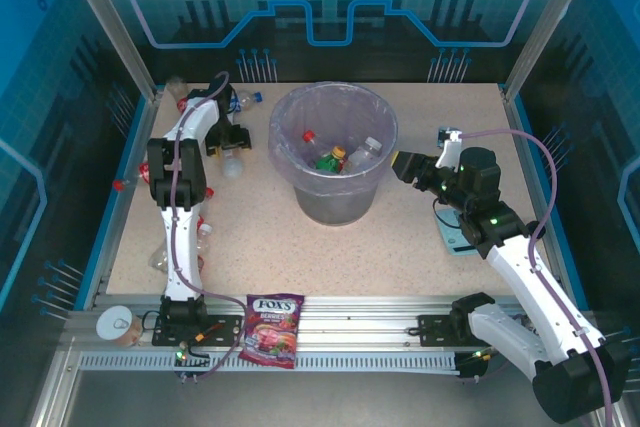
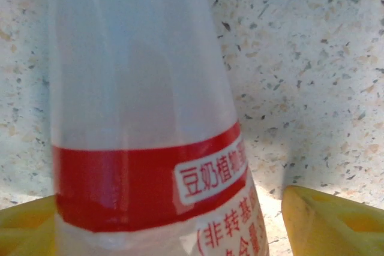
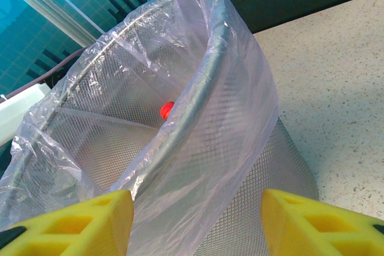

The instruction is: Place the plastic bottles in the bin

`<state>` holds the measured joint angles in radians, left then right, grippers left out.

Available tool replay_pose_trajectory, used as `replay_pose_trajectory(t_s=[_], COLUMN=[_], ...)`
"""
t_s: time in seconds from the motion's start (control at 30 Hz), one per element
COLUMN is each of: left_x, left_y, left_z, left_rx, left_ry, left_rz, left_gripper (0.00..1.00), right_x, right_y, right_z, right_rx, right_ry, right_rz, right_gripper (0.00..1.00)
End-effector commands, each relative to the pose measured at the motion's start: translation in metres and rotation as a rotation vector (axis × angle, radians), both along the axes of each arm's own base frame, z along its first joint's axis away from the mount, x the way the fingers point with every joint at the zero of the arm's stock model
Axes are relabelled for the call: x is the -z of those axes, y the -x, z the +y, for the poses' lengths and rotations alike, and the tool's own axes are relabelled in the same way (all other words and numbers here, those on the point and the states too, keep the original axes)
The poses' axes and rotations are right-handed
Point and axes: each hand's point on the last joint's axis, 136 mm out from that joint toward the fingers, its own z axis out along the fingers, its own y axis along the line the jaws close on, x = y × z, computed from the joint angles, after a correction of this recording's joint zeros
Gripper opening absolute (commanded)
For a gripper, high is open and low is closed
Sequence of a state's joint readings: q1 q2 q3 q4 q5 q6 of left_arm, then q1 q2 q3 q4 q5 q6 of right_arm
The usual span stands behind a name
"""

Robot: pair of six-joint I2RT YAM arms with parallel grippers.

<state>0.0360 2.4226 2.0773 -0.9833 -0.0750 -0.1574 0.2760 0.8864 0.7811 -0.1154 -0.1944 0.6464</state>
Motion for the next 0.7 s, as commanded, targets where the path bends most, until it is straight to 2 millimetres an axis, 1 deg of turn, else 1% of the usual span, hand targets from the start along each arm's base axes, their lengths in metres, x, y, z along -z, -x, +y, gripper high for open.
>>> replay_pose_trajectory(t_s=[0.0,0.07,0.13,0.23,0.3,0.43,0.6,0.67], left_x=[0.007,0.004,0.000,-0.010,-0.022,-0.053,-0.098,-0.121], left_y=[0.004,0.003,0.003,0.001,0.000,-0.001,0.003,0.006], left_z=[-0.011,-0.012,-0.013,-0.017,-0.020,-0.029,-0.038,-0.039], left_rx=[0.007,0.007,0.009,0.009,0.011,0.018,0.022,0.018], left_ry=[0.024,0.024,0.023,0.032,0.044,0.063,0.090,0.098], left_rz=[0.014,0.005,-0.002,-0.025,-0.054,-0.122,-0.224,-0.280], left_gripper=[0.72,0.68,0.67,0.64,0.61,0.58,0.57,0.56], right_x=[-0.020,-0.020,-0.021,-0.020,-0.020,-0.019,-0.021,-0.022], right_y=[0.003,0.004,0.004,0.004,0.003,0.003,0.003,0.003], right_z=[0.000,0.000,-0.001,-0.001,-0.001,0.000,0.001,0.003], right_rx=[-0.005,-0.003,-0.002,-0.001,0.000,-0.003,-0.012,-0.019], right_ry=[-0.007,-0.005,-0.004,-0.003,-0.002,-0.003,-0.014,-0.021], right_rz=[-0.046,-0.047,-0.049,-0.049,-0.047,-0.046,-0.055,-0.060], right_gripper=[0.59,0.59,0.59,0.59,0.59,0.59,0.59,0.59])
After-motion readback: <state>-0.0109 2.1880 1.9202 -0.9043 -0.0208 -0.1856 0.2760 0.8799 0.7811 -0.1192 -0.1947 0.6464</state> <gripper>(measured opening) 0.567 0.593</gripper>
